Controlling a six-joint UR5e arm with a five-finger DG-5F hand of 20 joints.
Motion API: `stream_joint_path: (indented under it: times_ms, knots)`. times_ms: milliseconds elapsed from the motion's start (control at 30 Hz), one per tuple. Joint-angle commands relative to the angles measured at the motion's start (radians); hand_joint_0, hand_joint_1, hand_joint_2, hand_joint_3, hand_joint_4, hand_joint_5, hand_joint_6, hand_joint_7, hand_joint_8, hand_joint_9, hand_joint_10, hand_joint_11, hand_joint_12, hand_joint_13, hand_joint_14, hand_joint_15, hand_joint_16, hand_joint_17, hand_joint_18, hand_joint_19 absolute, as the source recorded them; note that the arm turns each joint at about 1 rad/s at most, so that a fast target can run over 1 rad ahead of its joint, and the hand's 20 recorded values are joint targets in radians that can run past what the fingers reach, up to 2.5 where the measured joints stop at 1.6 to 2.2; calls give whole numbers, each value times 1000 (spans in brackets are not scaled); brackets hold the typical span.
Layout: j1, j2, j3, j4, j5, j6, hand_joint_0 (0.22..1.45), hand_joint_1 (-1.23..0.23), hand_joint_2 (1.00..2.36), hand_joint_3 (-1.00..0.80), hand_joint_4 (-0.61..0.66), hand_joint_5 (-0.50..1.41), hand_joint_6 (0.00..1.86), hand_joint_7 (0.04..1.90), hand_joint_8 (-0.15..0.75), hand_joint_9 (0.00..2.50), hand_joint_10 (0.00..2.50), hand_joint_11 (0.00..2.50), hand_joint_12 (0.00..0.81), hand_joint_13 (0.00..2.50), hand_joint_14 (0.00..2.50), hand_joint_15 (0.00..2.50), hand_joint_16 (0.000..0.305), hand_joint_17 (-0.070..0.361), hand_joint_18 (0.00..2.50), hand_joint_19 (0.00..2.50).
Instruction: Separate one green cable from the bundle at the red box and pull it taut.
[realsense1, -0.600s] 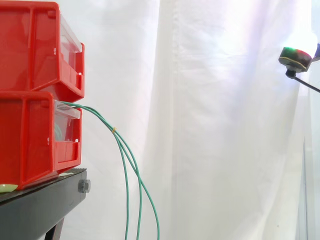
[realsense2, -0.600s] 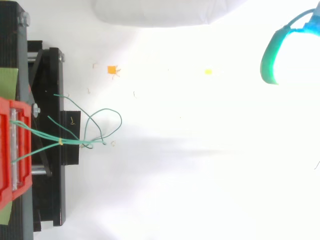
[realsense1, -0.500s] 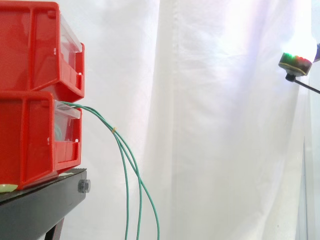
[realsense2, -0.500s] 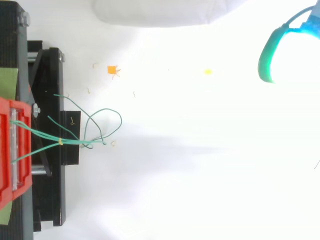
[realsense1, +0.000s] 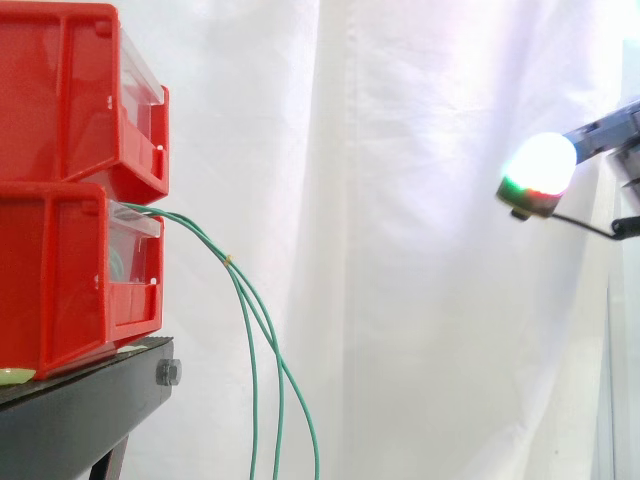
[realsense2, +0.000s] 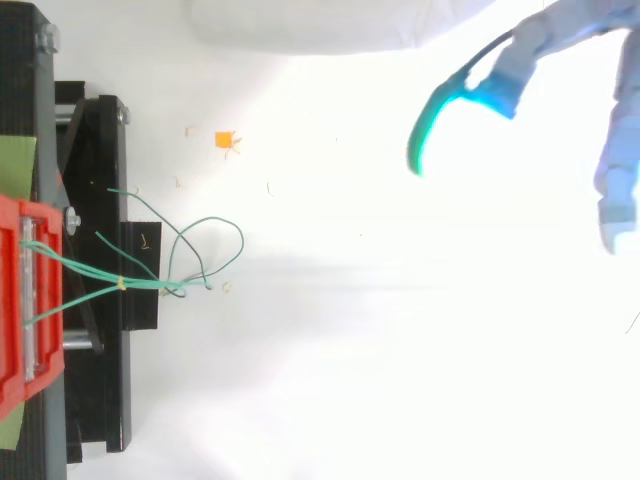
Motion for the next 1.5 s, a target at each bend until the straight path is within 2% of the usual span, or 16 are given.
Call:
stream_joint_path:
  times_ms: [0,33,67,100,167,433,567,700,733,833,967,1000,1067,1167,1367,1467]
  knots:
    - [-4,-88,114,-36,-54,-45,342,-523,1000,-500,219,-229,501,655,420,1500,10,365,563,1584,17,543,82,184,2201,146]
    - [-4,-100,129,-45,-60,-63,344,-522,1000,-500,221,-228,501,657,420,1513,10,372,560,1586,16,558,82,184,2198,150]
    - [-5,-151,183,-77,-77,-149,343,-523,1000,-500,225,-227,501,656,411,1536,13,386,550,1593,16,580,82,184,2197,162]
    - [-5,-151,183,-77,-77,-149,344,-523,1000,-500,224,-227,501,656,405,1553,11,398,550,1612,17,601,82,184,2197,163]
    - [-10,-194,234,-87,-91,-206,345,-523,1000,-500,222,-227,501,654,404,1559,11,400,547,1618,17,612,82,185,2194,157]
    - [-5,-205,243,-28,-95,-223,349,-527,1000,-500,220,-227,501,650,407,1548,11,392,552,1610,17,615,81,181,2163,138]
    - [-4,-205,243,2,-95,-318,348,-528,1000,-500,221,-226,501,654,406,1550,11,385,554,1610,18,617,81,181,2154,141]
    - [-8,-221,243,41,-97,-370,350,-527,1000,-500,222,-225,501,649,411,1548,13,381,560,1601,19,620,80,180,2149,141]
    - [-10,-223,243,56,-104,-370,351,-526,1000,-500,224,-225,501,656,406,1548,11,382,557,1601,19,614,80,180,2149,132]
    - [-13,-284,260,142,-138,-335,351,-525,1000,-500,224,-225,501,653,411,1545,11,370,571,1600,16,574,81,182,2177,46]
    - [-21,-321,300,154,-164,-303,349,-526,1000,-500,230,-225,501,651,422,1538,10,363,588,1611,15,525,81,181,2263,0]
    - [-31,-353,346,151,-200,-289,349,-524,1000,-500,234,-224,501,649,427,1548,10,359,591,1615,15,524,82,185,2293,0]
    - [-36,-356,363,154,-220,-284,347,-525,1000,-500,243,-222,501,653,425,1553,10,357,594,1627,15,525,83,187,2313,0]
    - [-39,-359,363,165,-206,-278,346,-526,1000,-500,245,-222,501,650,433,1562,10,363,598,1630,17,521,83,188,2315,0]
    - [-48,-361,361,203,-209,-214,346,-525,1000,-500,250,-219,501,651,431,1569,10,355,600,1631,15,523,83,187,2300,0]
    - [-53,-363,355,211,-213,-212,345,-528,1000,-500,251,-219,501,653,427,1571,11,362,600,1634,15,533,83,187,2300,0]
